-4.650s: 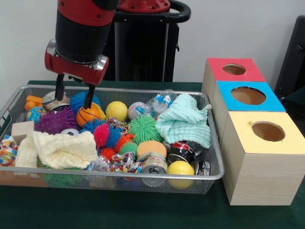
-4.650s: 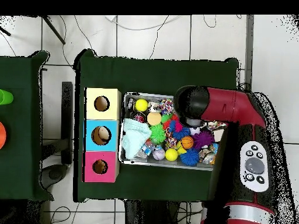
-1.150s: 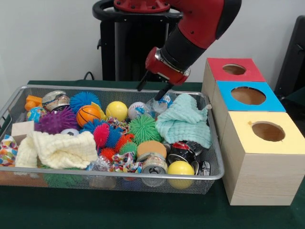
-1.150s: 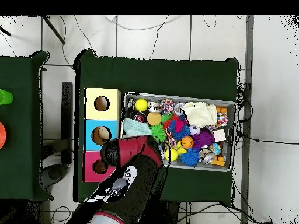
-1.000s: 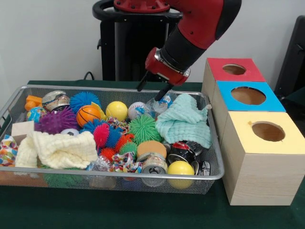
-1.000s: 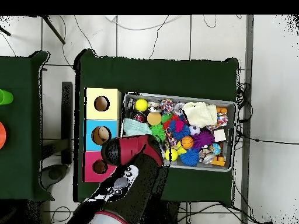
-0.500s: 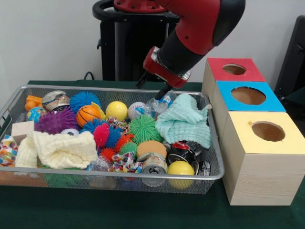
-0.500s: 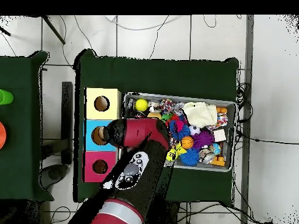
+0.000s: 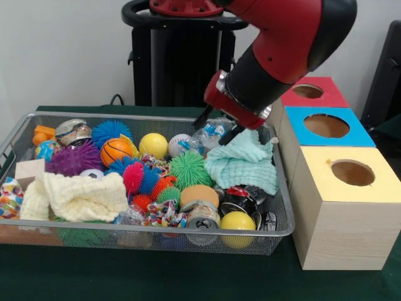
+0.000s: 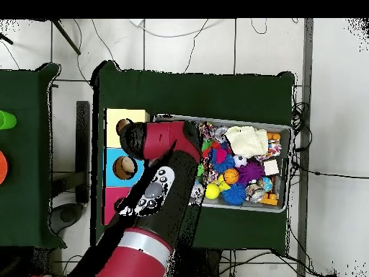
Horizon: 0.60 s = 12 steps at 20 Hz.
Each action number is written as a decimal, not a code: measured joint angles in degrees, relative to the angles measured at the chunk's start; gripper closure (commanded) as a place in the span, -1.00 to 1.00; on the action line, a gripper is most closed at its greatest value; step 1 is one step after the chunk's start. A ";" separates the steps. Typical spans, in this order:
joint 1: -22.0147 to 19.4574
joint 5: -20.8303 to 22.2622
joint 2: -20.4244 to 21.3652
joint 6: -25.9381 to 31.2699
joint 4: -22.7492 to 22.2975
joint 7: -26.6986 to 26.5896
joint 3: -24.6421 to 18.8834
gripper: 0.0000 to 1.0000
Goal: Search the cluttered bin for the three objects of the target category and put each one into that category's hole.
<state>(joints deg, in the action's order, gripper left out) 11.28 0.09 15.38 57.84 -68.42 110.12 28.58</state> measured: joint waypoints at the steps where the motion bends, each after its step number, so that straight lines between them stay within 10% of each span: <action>1: -0.37 0.01 -1.04 -1.13 1.34 0.01 0.17 -1.00; 12: -6.35 -1.20 -16.19 -4.61 17.50 3.45 5.53 -1.00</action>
<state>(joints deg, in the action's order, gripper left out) 4.92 -1.11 -0.80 53.23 -50.92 113.57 34.10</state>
